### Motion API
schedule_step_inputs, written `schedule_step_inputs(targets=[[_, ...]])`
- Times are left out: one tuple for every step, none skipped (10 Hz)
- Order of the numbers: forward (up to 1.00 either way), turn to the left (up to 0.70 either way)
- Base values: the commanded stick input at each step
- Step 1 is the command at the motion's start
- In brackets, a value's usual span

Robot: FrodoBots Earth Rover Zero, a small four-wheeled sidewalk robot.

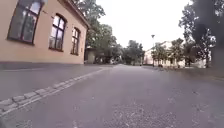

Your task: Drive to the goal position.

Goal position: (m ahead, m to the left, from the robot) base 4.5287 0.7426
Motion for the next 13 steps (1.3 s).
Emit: schedule_step_inputs(targets=[[0.45, 0.00], [0.45, 0.00], [0.45, 0.00], [0.45, 0.00], [0.45, 0.00], [0.45, 0.00], [0.45, 0.00], [0.45, 0.00], [0.45, 0.00], [0.45, 0.00], [0.45, 0.00], [0.45, 0.00], [0.45, 0.00]])
